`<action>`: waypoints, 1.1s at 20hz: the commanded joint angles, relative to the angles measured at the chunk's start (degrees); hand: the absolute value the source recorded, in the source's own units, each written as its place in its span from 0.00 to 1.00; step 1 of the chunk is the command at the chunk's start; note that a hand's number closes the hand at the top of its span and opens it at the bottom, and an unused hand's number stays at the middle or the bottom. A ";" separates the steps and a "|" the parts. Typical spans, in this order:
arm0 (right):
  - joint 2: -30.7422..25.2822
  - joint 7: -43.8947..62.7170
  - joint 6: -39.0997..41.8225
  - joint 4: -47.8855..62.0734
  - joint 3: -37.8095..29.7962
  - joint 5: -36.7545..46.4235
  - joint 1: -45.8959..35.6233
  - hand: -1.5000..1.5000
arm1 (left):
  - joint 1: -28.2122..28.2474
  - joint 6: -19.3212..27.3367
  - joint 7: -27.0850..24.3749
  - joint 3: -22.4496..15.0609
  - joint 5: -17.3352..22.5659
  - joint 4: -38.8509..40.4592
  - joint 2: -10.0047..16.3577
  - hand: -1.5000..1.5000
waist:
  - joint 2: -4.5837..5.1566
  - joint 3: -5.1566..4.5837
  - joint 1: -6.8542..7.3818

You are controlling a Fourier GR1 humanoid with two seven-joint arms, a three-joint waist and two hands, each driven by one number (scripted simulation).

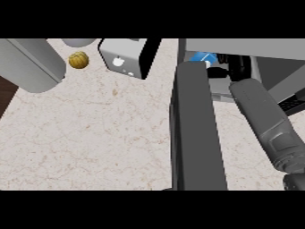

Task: Pick up the milk, place it into the microwave and close the microwave

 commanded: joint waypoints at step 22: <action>-3.51 3.35 -9.24 7.01 3.31 6.54 -2.64 0.00 | -5.20 -2.80 -1.40 -3.74 -6.60 6.90 1.99 0.00 | 1.46 0.11 2.61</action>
